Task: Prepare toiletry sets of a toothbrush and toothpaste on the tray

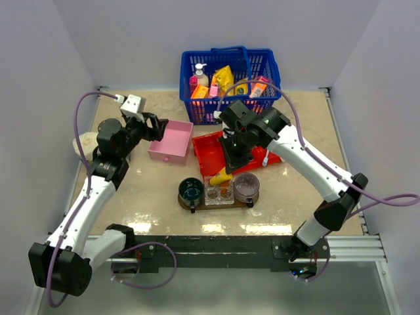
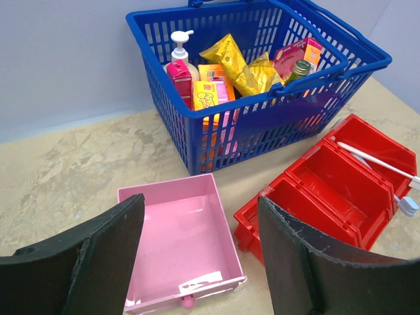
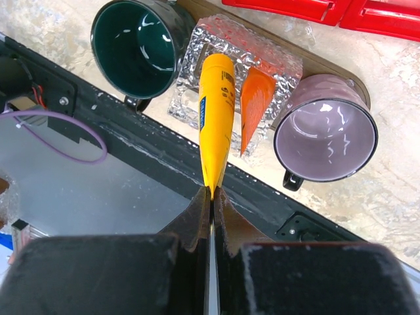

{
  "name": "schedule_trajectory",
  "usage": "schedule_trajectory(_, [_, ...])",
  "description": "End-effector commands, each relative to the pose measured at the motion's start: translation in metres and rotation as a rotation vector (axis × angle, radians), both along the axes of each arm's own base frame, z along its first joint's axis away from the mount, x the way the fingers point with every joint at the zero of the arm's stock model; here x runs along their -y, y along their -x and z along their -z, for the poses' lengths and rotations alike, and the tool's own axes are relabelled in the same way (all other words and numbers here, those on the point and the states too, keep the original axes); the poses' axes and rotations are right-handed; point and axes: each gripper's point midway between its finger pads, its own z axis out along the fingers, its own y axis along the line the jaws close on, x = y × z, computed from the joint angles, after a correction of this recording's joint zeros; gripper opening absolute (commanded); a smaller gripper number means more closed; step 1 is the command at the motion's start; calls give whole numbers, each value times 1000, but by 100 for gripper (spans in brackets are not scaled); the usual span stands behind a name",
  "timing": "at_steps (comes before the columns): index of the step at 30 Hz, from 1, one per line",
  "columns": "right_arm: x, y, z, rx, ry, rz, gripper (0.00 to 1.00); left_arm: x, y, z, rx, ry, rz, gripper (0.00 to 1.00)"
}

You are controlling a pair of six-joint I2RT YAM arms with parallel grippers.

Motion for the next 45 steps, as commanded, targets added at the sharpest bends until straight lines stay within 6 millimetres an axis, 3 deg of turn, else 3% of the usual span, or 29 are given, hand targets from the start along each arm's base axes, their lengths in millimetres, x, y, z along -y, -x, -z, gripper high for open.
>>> schedule_trajectory(1, [2,2,-3,-5,16,-8,0,1,0,-33,89,1,6,74])
schedule_trajectory(24, [-17,-11,17,-54,44,-60,0,0,-3,-29,77,-6,1,74])
schedule_trajectory(45, [-22,-14,37,-93,93,-78,0,1,-2,-30,79,-6,2,74])
